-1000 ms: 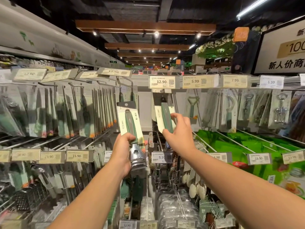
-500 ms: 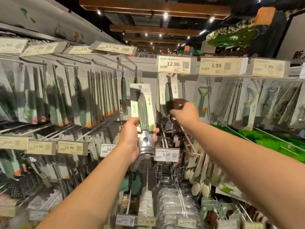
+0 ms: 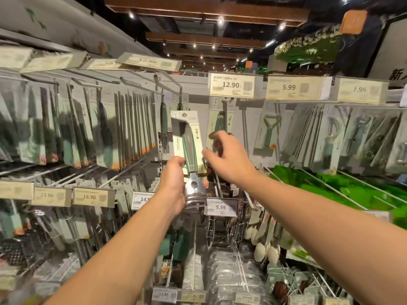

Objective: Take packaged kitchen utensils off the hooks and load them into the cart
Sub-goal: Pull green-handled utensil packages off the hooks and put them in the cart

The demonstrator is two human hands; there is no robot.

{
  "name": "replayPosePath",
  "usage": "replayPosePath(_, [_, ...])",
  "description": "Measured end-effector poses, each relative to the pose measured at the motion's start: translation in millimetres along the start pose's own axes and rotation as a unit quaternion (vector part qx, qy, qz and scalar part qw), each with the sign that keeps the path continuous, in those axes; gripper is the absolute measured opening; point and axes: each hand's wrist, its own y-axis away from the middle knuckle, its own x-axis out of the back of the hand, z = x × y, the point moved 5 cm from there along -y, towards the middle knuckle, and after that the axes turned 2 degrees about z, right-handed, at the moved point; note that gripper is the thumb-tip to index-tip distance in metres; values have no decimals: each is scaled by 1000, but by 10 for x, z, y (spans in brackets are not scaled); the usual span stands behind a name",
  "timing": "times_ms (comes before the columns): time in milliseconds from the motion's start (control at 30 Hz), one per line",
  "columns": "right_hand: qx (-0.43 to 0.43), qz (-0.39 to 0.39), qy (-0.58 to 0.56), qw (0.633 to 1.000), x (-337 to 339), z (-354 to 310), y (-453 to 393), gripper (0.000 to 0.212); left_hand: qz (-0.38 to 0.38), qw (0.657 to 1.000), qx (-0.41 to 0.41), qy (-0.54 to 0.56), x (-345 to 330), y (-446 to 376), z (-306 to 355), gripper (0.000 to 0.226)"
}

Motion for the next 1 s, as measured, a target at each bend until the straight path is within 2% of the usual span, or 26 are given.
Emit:
replayPosePath(100, [59, -48, 20, 997, -128, -261, 219, 53, 10, 999, -33, -14, 34, 113, 27, 36])
replayPosePath(200, [21, -38, 25, 999, -231, -345, 368, 69, 8, 998, -54, -13, 74, 255, 35, 27])
replayPosePath(333, [-40, -7, -23, 999, -223, -376, 510, 62, -9, 996, -81, -45, 158, 402, 31, 62])
replayPosePath(500, [-95, -38, -183, 978, -154, -419, 714, 51, -30, 994, -91, -44, 194, 535, 40, 59])
replayPosePath(633, [-108, -28, -216, 970, -111, -386, 817, 45, -55, 994, -97, -15, 168, 651, 36, 69])
replayPosePath(800, [-94, -8, -169, 981, 0, -305, 859, 47, -28, 998, -57, 6, 211, 677, 1, 42])
replayPosePath(933, [-79, 74, -31, 994, 243, -186, 867, 52, -19, 999, -47, -1, 271, 699, 29, 24])
replayPosePath(1000, [-82, 104, -12, 991, 361, -145, 872, 53, -25, 999, -40, 8, 290, 706, 45, 20])
